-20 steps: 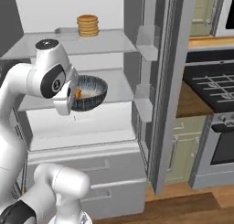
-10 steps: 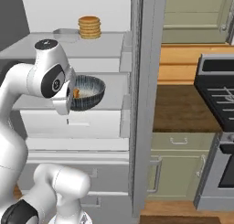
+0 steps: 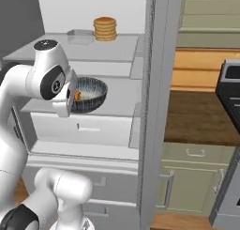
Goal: Pick the chicken drumstick and garlic from their plates and place them in the bowl. Then put the bowl in the fridge.
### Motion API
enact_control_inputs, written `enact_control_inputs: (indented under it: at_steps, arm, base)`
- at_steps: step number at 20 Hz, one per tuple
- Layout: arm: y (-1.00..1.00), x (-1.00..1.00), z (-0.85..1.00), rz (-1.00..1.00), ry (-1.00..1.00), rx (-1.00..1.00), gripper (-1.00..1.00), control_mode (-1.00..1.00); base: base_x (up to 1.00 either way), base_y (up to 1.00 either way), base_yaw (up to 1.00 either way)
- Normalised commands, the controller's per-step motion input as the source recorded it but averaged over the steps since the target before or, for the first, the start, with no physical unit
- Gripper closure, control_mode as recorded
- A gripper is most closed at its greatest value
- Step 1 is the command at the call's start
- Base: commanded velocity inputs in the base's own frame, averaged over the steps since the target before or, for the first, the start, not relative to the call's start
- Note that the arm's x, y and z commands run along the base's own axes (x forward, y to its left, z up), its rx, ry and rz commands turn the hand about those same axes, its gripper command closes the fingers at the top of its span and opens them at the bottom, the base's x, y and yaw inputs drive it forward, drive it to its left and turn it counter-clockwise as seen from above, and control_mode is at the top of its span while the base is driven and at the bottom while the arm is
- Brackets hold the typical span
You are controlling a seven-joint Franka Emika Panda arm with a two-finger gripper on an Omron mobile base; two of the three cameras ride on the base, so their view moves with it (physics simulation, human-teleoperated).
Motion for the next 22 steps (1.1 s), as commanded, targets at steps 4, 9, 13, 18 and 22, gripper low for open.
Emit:
enact_control_inputs:
  at_steps: [4,9,13,18,22]
  arm:
    - [0.00,0.00,0.00,0.00,0.00,0.00,1.00,1.00]
    - [0.00,0.00,0.00,0.00,0.00,0.00,1.00,1.00]
    - [0.00,0.00,0.00,0.00,0.00,0.00,1.00,1.00]
    - [0.00,0.00,0.00,0.00,0.00,0.00,1.00,1.00]
    - [0.00,0.00,0.00,0.00,0.00,0.00,1.00,1.00]
  base:
    - [0.31,0.06,0.30]
    - [0.43,-0.04,0.08]
    - [0.52,-0.05,0.00]
    - [0.37,-0.07,0.00]
    - [0.18,-0.11,0.00]
